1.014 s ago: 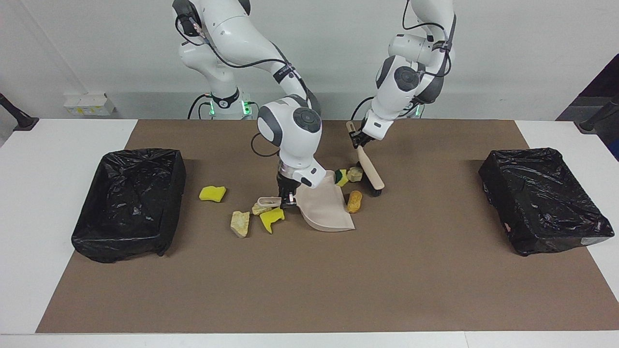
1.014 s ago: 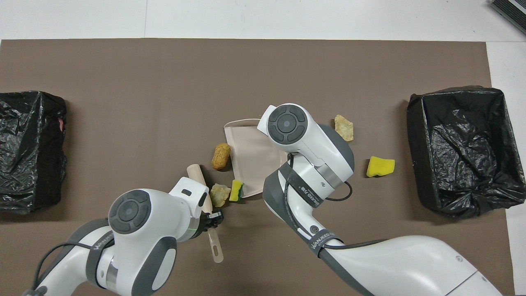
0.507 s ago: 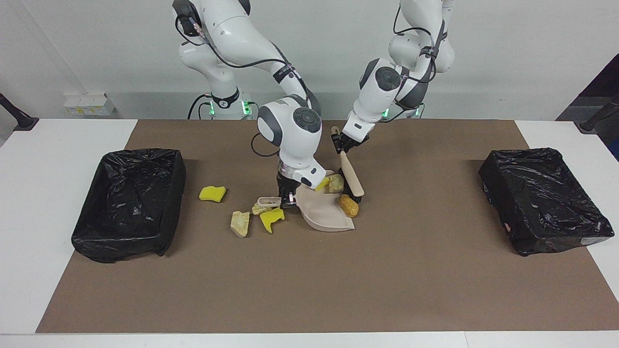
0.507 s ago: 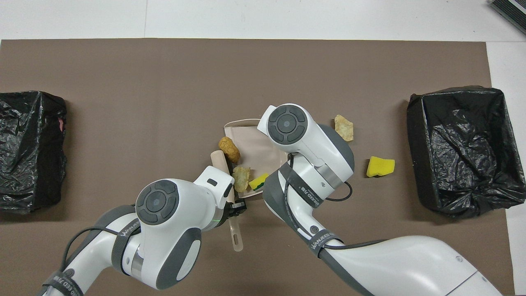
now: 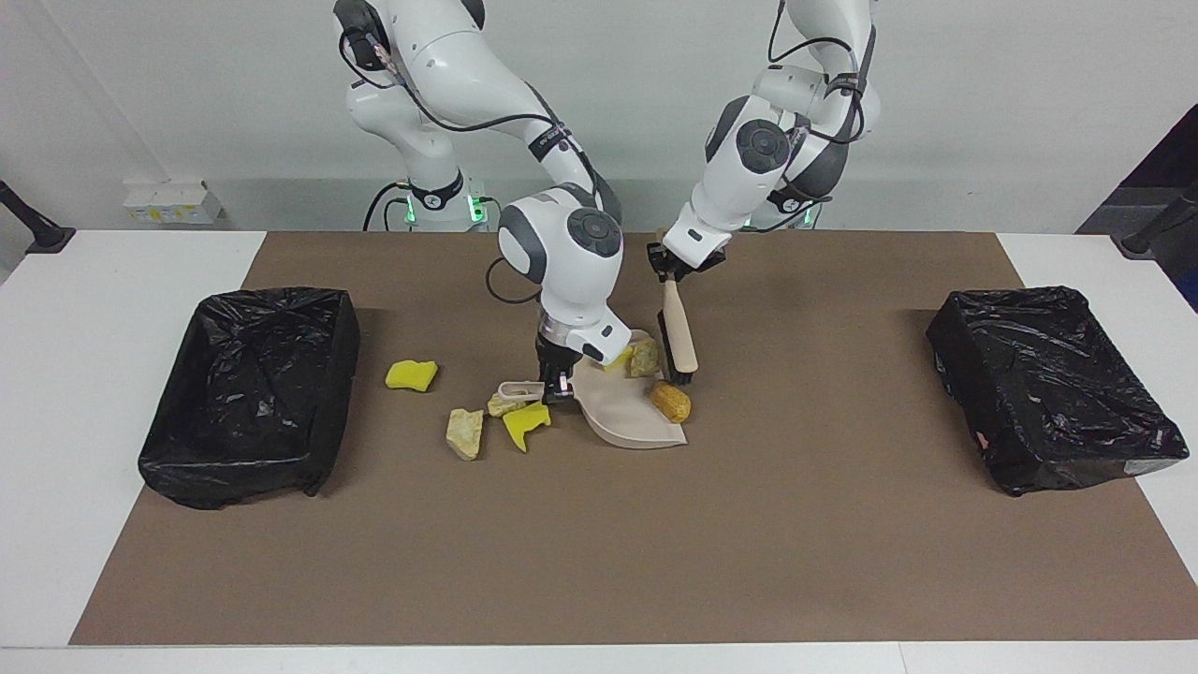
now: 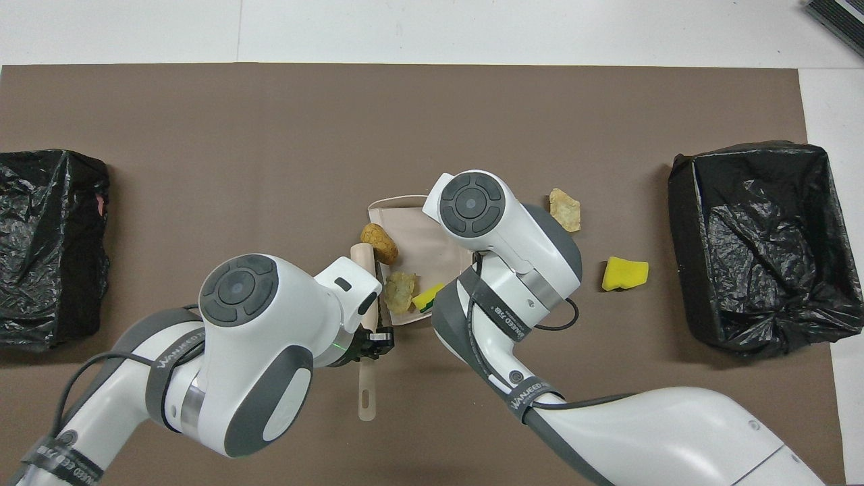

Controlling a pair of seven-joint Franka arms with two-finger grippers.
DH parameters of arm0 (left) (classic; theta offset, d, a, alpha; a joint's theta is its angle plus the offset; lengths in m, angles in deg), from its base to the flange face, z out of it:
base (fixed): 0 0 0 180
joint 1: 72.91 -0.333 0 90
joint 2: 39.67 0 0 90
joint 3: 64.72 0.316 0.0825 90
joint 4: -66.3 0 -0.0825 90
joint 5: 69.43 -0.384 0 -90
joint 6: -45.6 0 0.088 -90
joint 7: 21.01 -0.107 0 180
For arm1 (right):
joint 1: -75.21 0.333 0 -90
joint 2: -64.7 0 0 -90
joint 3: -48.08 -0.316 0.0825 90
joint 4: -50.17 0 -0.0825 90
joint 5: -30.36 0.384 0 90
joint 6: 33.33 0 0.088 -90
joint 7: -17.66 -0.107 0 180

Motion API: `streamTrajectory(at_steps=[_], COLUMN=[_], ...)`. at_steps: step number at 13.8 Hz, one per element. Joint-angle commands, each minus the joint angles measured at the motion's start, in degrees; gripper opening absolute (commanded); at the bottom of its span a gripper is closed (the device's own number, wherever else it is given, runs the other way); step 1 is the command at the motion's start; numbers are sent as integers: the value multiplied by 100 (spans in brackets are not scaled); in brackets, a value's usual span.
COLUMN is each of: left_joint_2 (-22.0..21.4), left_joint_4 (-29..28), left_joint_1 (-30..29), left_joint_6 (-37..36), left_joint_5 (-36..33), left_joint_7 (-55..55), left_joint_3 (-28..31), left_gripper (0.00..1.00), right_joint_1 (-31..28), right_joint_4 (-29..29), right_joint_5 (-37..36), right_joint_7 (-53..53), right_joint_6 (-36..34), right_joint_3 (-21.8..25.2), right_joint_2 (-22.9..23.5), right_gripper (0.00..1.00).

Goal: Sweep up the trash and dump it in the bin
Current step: 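Sweep the remaining pieces into the dustpan with the left gripper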

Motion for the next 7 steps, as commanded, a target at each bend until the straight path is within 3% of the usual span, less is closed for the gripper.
streamTrajectory(at_steps=[1,4,7], left_joint_2=[-46,77,472], left_joint_4=[40,5,-31], left_joint_1=[-362,-864,-839], left_joint_6=[-178,417,937], left_joint_5=[-228,-228,-237], left_joint_7=[-350,-595,-614], left_joint_3=[-14,-23,-23], left_gripper=[0,0,0], right_joint_1=[-51,-60,-60], right_joint_4=[203,194,194], right_joint_5=[-135,-118,-83], right_joint_7=[104,95,86], right_joint_6=[-23,-14,-6], right_joint_3=[-44,-44,-44], right_joint_2=[-102,-94,-94], right_gripper=[0,0,0])
